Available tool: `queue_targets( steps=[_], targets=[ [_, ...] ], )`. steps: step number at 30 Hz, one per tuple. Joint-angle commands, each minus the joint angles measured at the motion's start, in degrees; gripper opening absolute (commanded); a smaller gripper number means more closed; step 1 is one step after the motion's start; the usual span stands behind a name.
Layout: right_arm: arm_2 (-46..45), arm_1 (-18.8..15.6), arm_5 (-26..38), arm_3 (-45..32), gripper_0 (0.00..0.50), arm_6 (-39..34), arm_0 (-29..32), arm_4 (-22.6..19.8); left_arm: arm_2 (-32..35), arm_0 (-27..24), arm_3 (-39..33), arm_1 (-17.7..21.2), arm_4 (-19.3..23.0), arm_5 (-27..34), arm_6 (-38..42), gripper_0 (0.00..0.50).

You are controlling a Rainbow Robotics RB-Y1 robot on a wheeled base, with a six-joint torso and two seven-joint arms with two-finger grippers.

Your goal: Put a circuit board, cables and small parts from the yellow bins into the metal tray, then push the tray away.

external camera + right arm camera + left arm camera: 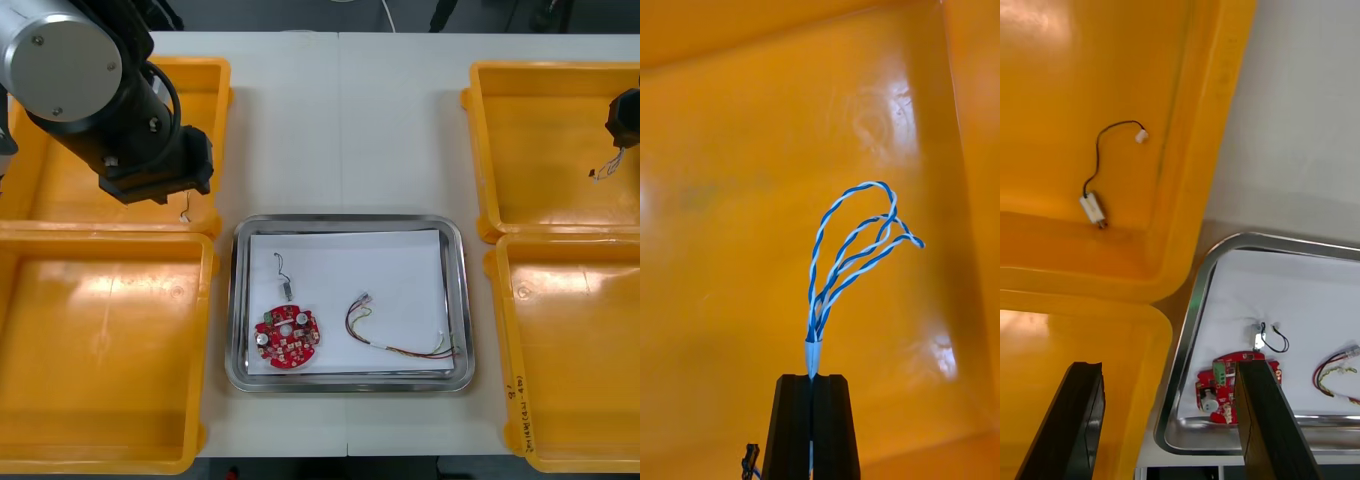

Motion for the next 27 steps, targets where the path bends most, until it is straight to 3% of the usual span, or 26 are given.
queue_targets(
  steps=[1, 15, 22, 27],
  targets=[
    [-1.76, -2.55, 6.46, -6.38, 0.000, -1.43, -1.87, 1.08, 4.03, -2.74, 2.18, 2.61, 0.08, 0.50, -11.34, 0.500],
    [-1.85, -3.51, 30.15, -27.12, 0.000, -3.36, 0.77, 2.31, 5.18, -2.83, 10.35, 3.05, -5.02, -3.68, -24.35, 0.500],
    [-1.50, -1.05, 30.15, -35.47, 0.000, -3.36, 1.21, 0.55, 5.09, -2.83, 14.04, 3.05, -5.72, -9.04, -26.46, 0.500],
    [-0.97, 2.64, 30.15, -43.91, 0.000, -3.53, 2.53, -0.41, 4.74, -2.83, 16.06, 2.96, -5.81, -11.51, -27.43, 0.500]
  ],
)
